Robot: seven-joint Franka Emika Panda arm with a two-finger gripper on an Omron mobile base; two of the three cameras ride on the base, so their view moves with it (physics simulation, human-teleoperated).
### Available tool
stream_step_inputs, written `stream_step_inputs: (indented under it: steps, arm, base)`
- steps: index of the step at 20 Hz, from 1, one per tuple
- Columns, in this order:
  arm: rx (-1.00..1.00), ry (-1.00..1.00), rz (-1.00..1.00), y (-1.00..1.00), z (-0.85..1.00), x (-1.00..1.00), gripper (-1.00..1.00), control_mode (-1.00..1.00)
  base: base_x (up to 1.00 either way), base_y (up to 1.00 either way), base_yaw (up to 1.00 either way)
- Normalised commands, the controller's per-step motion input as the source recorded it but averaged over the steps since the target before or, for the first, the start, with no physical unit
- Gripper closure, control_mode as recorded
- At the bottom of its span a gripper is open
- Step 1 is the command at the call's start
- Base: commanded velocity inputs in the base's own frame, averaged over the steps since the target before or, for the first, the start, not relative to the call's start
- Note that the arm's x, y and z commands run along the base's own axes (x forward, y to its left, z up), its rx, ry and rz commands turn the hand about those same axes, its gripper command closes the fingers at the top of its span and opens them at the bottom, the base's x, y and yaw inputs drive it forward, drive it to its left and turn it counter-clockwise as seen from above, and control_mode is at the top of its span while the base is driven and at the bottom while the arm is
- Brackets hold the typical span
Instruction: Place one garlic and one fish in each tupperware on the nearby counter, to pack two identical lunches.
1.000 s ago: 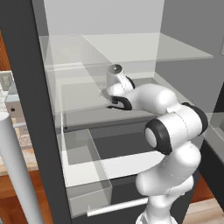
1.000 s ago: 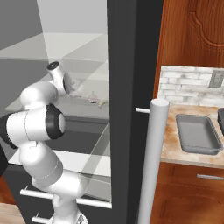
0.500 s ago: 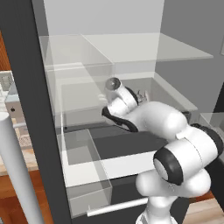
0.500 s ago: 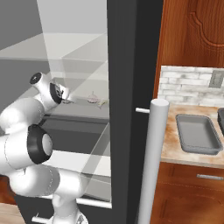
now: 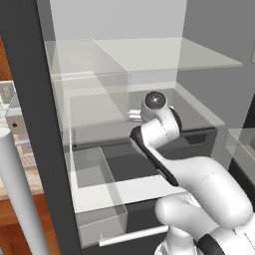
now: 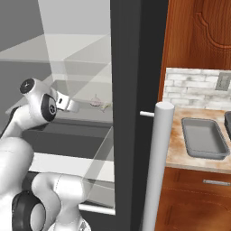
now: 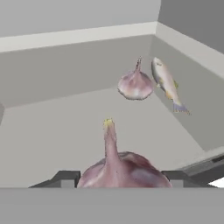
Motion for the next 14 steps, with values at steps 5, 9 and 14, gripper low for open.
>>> stream_step_inputs:
  steps: [5,9,14]
  arm:
    - [0.00,0.00,0.09,-0.31,0.46,-0.86,1.00,-1.00]
    - [0.00,-0.01,0.13,-0.36,0.22,-0.77,1.00,-1.00]
    - [0.00,-0.07,0.13,-0.27,0.05,-0.58,1.00,-1.00]
  base:
    - [0.00,0.00,0.00]
    - [0.00,0.00,0.00]
    - [0.00,0.00,0.00]
